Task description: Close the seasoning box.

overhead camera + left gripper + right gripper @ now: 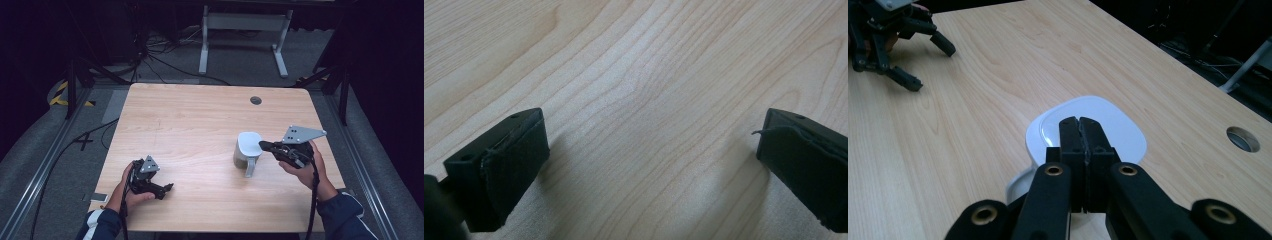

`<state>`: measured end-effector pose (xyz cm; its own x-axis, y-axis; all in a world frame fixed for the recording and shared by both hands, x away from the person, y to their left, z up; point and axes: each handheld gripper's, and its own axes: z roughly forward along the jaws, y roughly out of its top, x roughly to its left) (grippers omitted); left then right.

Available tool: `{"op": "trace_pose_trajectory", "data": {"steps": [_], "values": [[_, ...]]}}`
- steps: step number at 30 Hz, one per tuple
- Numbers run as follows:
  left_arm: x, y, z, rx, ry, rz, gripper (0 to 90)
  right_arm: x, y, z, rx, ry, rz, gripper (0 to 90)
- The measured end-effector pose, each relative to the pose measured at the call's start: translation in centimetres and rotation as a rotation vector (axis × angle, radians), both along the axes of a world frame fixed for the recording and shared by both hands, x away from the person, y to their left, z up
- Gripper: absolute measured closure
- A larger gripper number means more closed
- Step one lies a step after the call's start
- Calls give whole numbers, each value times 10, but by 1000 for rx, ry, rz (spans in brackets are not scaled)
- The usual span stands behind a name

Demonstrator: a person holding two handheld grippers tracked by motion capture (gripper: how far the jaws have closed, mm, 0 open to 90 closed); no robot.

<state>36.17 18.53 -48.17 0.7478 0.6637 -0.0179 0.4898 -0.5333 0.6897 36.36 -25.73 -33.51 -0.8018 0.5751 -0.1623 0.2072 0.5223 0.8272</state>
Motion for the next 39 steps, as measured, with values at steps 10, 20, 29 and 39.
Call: {"op": "trace_pose_trajectory", "data": {"steps": [10, 20, 29, 39], "values": [[0, 0, 0, -1, 1, 0, 6, -27, -51, -18, -22, -14, -37, 849], [0, 0, 0, 0, 0, 0, 6, -45, -107, -59, -29, 2, -123, 614], [0, 0, 0, 0, 1, 0, 6, -51, -148, -107, -11, 103, -225, 453], [0, 0, 0, 1, 0, 0, 5, -54, -169, -131, 3, 199, -284, 334]]}}
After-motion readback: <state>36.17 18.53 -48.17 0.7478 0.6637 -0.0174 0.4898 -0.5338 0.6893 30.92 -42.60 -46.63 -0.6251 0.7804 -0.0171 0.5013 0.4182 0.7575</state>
